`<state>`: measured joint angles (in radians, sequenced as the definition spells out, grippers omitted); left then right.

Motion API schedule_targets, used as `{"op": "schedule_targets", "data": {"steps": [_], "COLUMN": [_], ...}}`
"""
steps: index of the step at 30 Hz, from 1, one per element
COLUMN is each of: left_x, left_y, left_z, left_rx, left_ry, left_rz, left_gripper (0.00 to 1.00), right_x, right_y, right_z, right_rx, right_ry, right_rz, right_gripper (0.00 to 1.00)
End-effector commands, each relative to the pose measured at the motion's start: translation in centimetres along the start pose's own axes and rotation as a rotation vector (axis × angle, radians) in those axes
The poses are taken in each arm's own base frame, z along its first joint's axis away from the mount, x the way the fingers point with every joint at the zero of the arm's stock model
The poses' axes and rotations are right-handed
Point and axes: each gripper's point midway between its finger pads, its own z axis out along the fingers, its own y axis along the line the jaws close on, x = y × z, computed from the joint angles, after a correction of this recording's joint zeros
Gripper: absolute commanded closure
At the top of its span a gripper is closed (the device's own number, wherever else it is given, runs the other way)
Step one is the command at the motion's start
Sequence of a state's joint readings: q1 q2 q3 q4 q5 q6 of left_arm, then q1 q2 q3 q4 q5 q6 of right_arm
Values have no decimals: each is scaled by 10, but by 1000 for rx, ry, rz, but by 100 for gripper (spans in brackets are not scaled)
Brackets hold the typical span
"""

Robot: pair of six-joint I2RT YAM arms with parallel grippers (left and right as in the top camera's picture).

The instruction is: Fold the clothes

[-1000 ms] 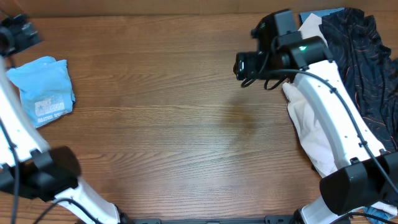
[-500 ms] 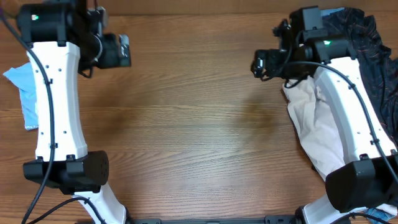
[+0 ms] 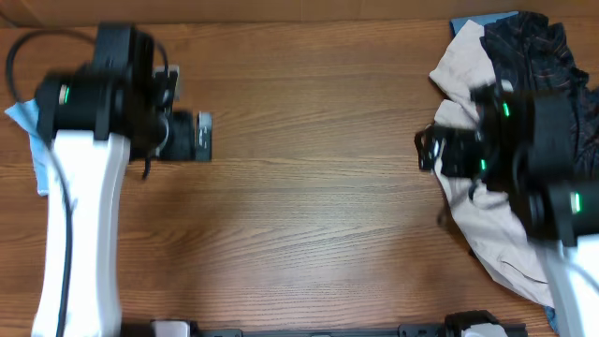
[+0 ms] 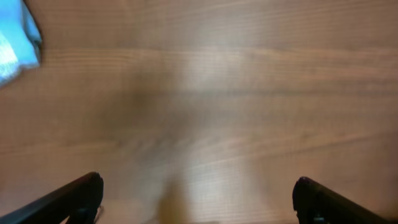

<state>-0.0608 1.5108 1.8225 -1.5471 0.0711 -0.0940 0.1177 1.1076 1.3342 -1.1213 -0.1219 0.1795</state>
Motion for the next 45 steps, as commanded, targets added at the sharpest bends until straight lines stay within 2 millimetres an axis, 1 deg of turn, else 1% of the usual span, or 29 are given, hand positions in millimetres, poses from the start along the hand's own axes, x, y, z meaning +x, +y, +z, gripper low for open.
{"op": "schedule_targets", "data": {"steps": [1, 4, 6, 8, 9, 13, 17, 21, 25, 27, 29, 32, 34, 37, 40, 45], "left_x": [19, 17, 12, 10, 15, 37, 54, 64, 68, 68, 68, 68, 68, 68, 68, 68], "left_y": [-3, -5, -6, -7, -7, -4, -1, 1, 1, 1, 2, 2, 2, 2, 2, 2], "left_z": [-20, -36, -48, -60, -62, -61, -48, -39, -35, -34, -33, -33, -33, -33, -33, -33], "left_rx": [3, 26, 47, 61, 62, 56, 45, 38, 35, 34, 34, 34, 34, 33, 34, 33], "left_ry": [-175, -409, -549, -641, -654, -606, -517, -454, -424, -418, -416, -416, -416, -416, -416, -416], "left_rz": [81, 67, 52, 45, 45, 43, 38, 35, 33, 33, 33, 33, 33, 33, 33, 33], "left_gripper": [0, 0, 0, 0, 0, 0, 0, 0, 0, 0, 0, 0, 0, 0, 0, 0], "right_x": [21, 31, 40, 49, 53, 63, 64, 66, 70, 63, 57, 51, 52, 60, 73, 95], "right_y": [-8, -10, -13, -15, -16, -19, -20, -23, -26, -35, -38, -37, -37, -39, -42, -50], "right_z": [-5, -10, -13, -14, -14, -11, -8, -5, -1, -2, -3, -5, -7, -9, -7, 4], "right_rx": [2, -17, -14, -8, -4, 10, 14, 31, 47, 99, 117, 103, 90, 67, 46, 11], "right_ry": [-65, -140, -150, -127, -112, -63, -48, -31, -3, -38, -76, -156, -211, -303, -391, -525], "right_rz": [24, 13, 13, 16, 18, 25, 27, 25, 28, 27, 21, -21, -31, -38, -49, -59], "right_gripper": [0, 0, 0, 0, 0, 0, 0, 0, 0, 0, 0, 0, 0, 0, 0, 0]}}
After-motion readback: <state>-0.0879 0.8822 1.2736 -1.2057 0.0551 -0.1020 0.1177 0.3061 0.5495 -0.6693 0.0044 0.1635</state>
